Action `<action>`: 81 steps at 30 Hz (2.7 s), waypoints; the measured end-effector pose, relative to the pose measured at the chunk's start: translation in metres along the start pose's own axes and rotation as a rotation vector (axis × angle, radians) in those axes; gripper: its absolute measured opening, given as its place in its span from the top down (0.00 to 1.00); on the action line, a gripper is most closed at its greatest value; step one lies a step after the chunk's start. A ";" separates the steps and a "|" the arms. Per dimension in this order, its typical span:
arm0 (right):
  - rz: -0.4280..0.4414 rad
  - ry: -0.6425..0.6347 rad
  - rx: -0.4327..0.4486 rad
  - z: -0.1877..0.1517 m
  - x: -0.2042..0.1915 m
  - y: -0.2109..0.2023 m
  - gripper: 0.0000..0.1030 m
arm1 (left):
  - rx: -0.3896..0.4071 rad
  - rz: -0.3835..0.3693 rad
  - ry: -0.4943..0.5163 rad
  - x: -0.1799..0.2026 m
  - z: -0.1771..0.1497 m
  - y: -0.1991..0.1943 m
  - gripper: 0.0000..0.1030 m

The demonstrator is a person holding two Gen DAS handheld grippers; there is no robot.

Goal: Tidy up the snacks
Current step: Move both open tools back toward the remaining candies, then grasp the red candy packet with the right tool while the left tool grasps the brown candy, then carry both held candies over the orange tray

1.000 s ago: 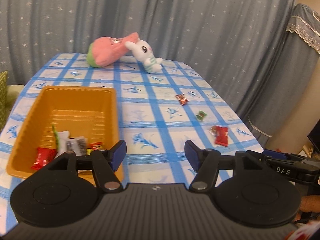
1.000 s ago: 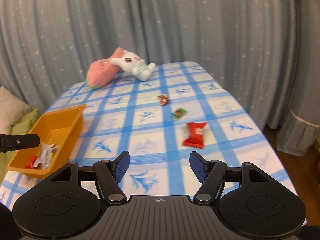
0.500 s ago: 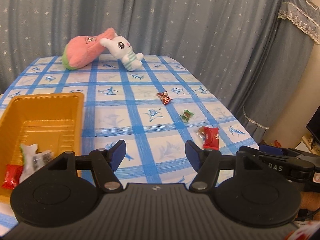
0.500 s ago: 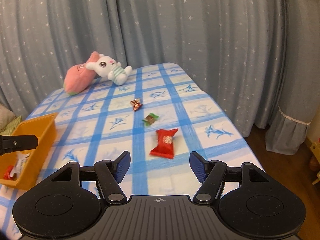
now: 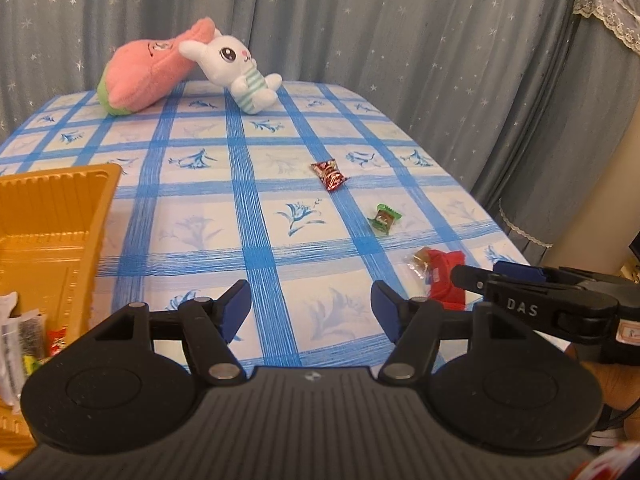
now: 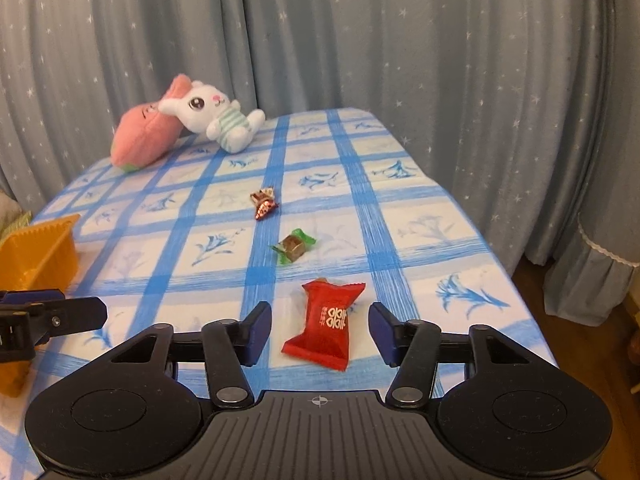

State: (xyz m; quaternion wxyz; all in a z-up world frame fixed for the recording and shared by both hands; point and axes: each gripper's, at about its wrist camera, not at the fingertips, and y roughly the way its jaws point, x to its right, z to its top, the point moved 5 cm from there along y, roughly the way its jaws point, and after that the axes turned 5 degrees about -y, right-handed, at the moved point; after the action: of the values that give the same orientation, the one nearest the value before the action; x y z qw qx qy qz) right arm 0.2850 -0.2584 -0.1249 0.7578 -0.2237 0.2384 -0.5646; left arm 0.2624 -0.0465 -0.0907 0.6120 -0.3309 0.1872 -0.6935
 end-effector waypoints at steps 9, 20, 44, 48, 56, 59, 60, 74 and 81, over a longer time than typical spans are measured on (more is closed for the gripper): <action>-0.013 -0.027 -0.063 -0.002 0.000 0.039 0.67 | -0.026 -0.015 -0.011 -0.004 -0.005 0.027 0.39; -0.053 -0.023 -0.069 0.005 0.021 0.030 0.79 | -0.059 -0.088 0.102 0.021 -0.004 0.054 0.39; -0.028 0.052 -0.137 0.011 0.070 0.039 0.78 | -0.066 -0.271 0.424 0.103 -0.002 0.130 0.59; -0.035 0.082 -0.144 0.011 0.078 0.038 0.78 | -0.071 -0.284 0.453 0.111 -0.002 0.141 0.66; -0.022 0.045 -0.140 0.009 0.073 0.043 0.77 | -0.086 -0.243 0.419 0.103 -0.005 0.130 0.82; -0.024 0.037 -0.140 0.008 0.073 0.043 0.76 | -0.084 -0.194 0.337 0.083 -0.010 0.117 0.82; -0.027 0.033 -0.142 0.007 0.073 0.043 0.73 | -0.082 -0.182 0.314 0.077 -0.013 0.112 0.82; -0.049 -0.010 -0.137 0.008 0.051 0.046 0.74 | -0.042 -0.102 0.156 0.040 -0.028 0.066 0.82; 0.004 -0.021 -0.092 0.008 0.018 0.021 0.75 | -0.017 -0.053 0.058 0.017 -0.033 0.018 0.82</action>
State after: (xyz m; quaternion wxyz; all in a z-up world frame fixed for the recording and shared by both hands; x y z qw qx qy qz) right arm 0.3105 -0.2699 -0.1336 0.7504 -0.2639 0.2567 -0.5490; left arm 0.2518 -0.0713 -0.1222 0.5851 -0.3209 0.2019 -0.7169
